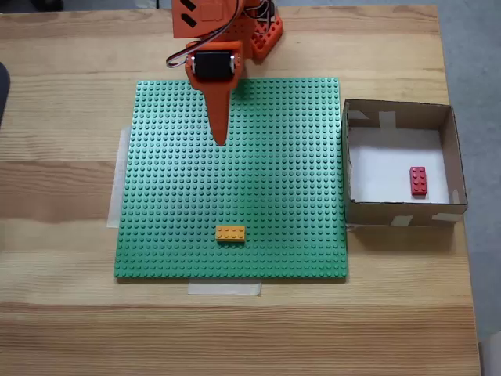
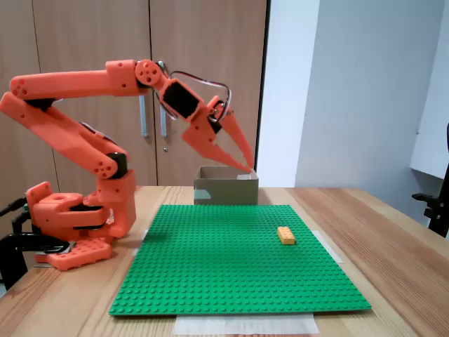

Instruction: Pick the red lego block and put it in the box.

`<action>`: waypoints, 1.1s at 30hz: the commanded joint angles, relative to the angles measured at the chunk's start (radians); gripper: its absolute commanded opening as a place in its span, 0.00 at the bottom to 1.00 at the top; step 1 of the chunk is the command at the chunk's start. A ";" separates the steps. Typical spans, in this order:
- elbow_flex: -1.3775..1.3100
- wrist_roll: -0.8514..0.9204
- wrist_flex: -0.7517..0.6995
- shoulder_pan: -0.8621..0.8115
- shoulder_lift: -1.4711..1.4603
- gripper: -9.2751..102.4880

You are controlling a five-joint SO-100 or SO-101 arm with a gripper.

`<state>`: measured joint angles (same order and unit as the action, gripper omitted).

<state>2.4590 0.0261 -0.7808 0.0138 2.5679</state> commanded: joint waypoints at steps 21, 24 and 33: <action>0.471 0.034 0.038 -0.008 0.399 0.07; 0.522 0.043 0.009 0.000 0.489 0.07; 0.655 0.066 -0.078 -0.015 0.695 0.07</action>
<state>3.1124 0.0828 -0.8422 0.0031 3.2214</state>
